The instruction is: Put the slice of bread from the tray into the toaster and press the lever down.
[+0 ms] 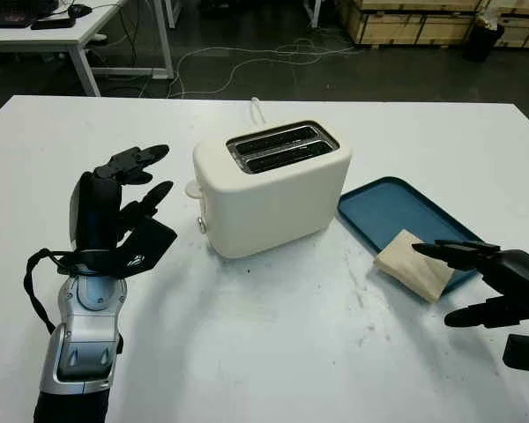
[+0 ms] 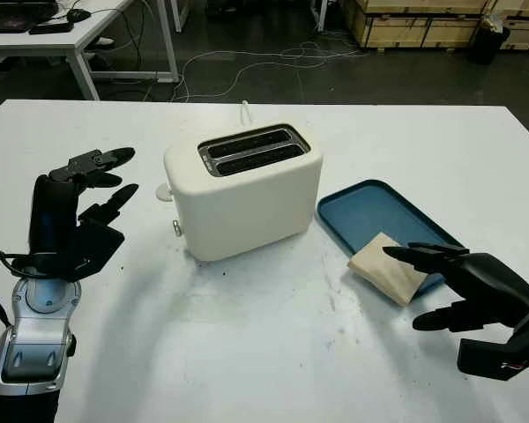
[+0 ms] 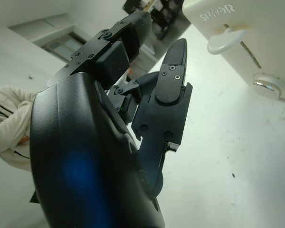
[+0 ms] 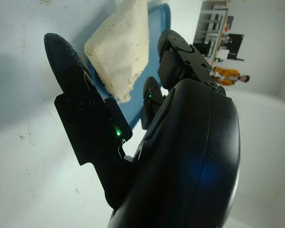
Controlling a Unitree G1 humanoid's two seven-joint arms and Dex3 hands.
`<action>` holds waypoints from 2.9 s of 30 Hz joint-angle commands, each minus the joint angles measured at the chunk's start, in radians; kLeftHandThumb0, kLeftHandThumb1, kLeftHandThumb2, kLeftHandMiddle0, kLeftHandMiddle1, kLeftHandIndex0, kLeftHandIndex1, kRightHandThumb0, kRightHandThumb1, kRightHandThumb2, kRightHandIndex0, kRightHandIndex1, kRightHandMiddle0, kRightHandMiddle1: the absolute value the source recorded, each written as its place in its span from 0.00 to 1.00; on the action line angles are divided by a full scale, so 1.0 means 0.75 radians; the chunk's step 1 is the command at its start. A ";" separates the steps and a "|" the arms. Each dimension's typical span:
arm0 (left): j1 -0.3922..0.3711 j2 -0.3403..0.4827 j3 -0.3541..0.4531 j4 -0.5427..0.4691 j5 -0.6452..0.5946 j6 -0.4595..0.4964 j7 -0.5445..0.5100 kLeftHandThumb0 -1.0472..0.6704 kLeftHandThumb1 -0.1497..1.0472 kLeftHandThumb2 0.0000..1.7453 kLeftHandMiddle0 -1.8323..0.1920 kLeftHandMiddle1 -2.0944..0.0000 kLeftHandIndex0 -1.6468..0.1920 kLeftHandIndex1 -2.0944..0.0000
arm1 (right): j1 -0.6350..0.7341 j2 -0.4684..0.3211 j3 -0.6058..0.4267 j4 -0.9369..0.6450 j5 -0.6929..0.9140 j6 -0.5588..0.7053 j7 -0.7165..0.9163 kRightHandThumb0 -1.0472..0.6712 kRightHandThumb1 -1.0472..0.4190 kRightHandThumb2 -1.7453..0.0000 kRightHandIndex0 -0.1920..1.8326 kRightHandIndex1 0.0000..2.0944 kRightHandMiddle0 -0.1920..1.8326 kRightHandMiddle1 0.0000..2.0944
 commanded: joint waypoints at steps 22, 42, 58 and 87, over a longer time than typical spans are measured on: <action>-0.012 -0.002 0.010 -0.036 -0.005 -0.004 0.002 0.44 0.89 0.06 0.64 0.53 0.44 0.95 | -0.095 0.019 0.148 0.360 -0.261 -0.194 -0.508 0.30 0.21 1.00 0.29 0.01 0.32 0.01; -0.006 -0.008 0.002 -0.044 -0.002 -0.002 0.000 0.44 0.89 0.06 0.65 0.51 0.44 0.95 | -0.153 0.009 0.318 0.440 -0.483 -0.128 -0.886 0.28 0.17 0.99 0.22 0.00 0.30 0.00; 0.004 -0.001 0.003 -0.051 -0.002 -0.033 0.002 0.44 0.89 0.06 0.64 0.51 0.44 0.95 | -0.160 0.032 0.428 0.402 -0.608 0.067 -1.081 0.31 0.15 1.00 0.23 0.01 0.28 0.00; 0.009 -0.005 0.007 -0.033 0.000 -0.060 0.004 0.45 0.89 0.05 0.64 0.51 0.44 0.95 | -0.195 0.010 0.535 0.394 -0.686 0.163 -1.390 0.38 0.09 0.96 0.41 0.56 0.59 0.04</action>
